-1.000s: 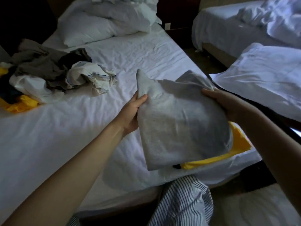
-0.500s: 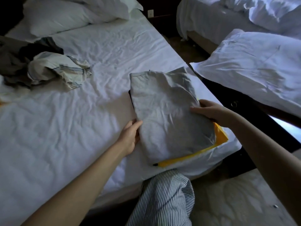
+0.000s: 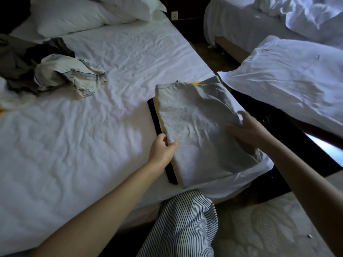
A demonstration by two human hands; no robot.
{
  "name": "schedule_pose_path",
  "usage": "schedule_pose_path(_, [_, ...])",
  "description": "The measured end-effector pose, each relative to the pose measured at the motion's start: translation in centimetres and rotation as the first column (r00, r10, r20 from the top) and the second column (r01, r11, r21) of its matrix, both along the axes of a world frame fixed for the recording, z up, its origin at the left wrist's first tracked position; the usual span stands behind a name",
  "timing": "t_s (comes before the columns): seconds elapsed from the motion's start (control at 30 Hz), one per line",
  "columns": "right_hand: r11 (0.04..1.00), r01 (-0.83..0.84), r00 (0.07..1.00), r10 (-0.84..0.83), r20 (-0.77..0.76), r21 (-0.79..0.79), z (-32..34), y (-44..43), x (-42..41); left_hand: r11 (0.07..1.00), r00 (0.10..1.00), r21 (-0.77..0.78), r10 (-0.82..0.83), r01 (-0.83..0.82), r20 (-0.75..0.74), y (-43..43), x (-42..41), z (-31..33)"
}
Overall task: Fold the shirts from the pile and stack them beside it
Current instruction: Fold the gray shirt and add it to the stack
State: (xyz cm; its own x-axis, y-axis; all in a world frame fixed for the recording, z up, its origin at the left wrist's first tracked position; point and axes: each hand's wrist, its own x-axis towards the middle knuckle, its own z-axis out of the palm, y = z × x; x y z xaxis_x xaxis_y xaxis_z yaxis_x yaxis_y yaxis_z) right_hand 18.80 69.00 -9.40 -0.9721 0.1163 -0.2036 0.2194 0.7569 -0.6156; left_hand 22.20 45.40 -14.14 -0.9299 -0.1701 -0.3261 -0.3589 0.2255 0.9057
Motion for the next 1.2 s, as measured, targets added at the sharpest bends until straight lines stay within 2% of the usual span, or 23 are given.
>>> schedule_pose_path(0.07, [0.954,0.03,0.978,0.034,-0.206,0.298,0.5,-1.8,-0.3,0.989,0.996,-0.148,-0.007,-0.007,-0.092,0.2,-0.3,0.8])
schedule_pose_path(0.13, [0.909,-0.001,0.901,0.181,-0.394,0.417,0.6,-3.9,-1.0,0.948,0.966,-0.317,-0.045,-0.04,-0.256,0.3,-1.0,1.6])
schedule_pose_path(0.17, [0.893,-0.05,0.874,0.256,-0.413,0.447,0.4,-4.9,-1.5,0.917,0.943,-0.396,-0.089,-0.048,-0.321,0.6,-1.5,2.0])
schedule_pose_path(0.23, [0.832,-0.153,0.857,0.38,-0.347,0.533,-1.3,-6.4,-2.8,0.822,0.904,-0.569,-0.231,-0.016,-0.359,1.6,-3.1,2.7])
schedule_pose_path(0.3, [0.78,-0.2,0.892,0.395,-0.219,0.593,-3.3,-6.7,-3.5,0.677,0.88,-0.73,-0.396,0.088,-0.261,3.2,-4.9,2.9])
schedule_pose_path(0.37, [0.768,-0.184,0.921,0.352,-0.164,0.614,-5.4,-5.8,-3.8,0.496,0.839,-0.841,-0.534,0.216,-0.099,4.0,-6.8,1.3])
schedule_pose_path(0.43, [0.764,-0.166,0.928,0.335,-0.163,0.624,-6.6,-5.2,-4.1,0.328,0.809,-0.903,-0.586,0.276,0.035,3.8,-8.4,-1.1])
schedule_pose_path(0.47, [0.764,-0.173,0.929,0.336,-0.155,0.621,-6.9,-5.2,-4.4,0.283,0.812,-0.916,-0.578,0.285,0.075,3.6,-8.9,-2.2])
schedule_pose_path(0.6, [0.796,-0.187,0.943,0.31,-0.123,0.575,-7.1,-5.6,-5.5,0.247,0.818,-0.927,-0.567,0.282,0.098,3.5,-10.0,-3.4])
schedule_pose_path(0.8, [0.825,-0.231,0.941,0.323,-0.096,0.516,-6.7,-4.9,-5.7,0.32,0.778,-0.842,-0.605,0.434,0.171,3.1,-10.5,-2.4])
schedule_pose_path(0.87, [0.914,-0.187,0.932,0.282,-0.229,0.361,-5.8,-4.6,-5.2,0.338,0.766,-0.803,-0.606,0.491,0.214,3.2,-10.6,-1.2])
schedule_pose_path(0.93, [0.992,-0.034,0.891,0.086,-0.446,0.122,-4.6,-4.2,-3.9,0.382,0.772,-0.771,-0.599,0.51,0.213,3.1,-10.7,0.1])
schedule_pose_path(0.97, [0.992,0.066,0.852,-0.001,-0.523,0.105,-4.1,-3.9,-2.7,0.414,0.785,-0.775,-0.597,0.478,0.166,3.1,-10.8,0.7])
schedule_pose_path(1.03, [0.934,0.239,0.828,-0.055,-0.557,0.264,-4.3,-3.3,-0.1,0.444,0.765,-0.834,-0.643,0.327,-0.042,3.4,-11.4,1.7])
schedule_pose_path(1.07, [0.903,0.261,0.859,-0.056,-0.51,0.342,-4.8,-3.1,1.1,0.431,0.699,-0.866,-0.701,0.254,-0.144,3.9,-12.0,2.1])
schedule_pose_path(1.1, [0.887,0.249,0.898,-0.061,-0.436,0.389,-5.4,-3.1,2.0,0.385,0.613,-0.894,-0.771,0.229,-0.174,4.6,-12.9,2.5])
schedule_pose_path(1.17, [0.892,0.198,0.954,-0.081,-0.288,0.405,-6.9,-2.7,2.7,0.21,0.487,-0.934,-0.872,0.289,-0.045,6.1,-15.7,2.3])
schedule_pose_path(1.2, [0.905,0.185,0.967,-0.099,-0.234,0.383,-7.6,-2.5,2.5,0.13,0.472,-0.933,-0.88,0.337,0.047,6.6,-17.2,1.6])
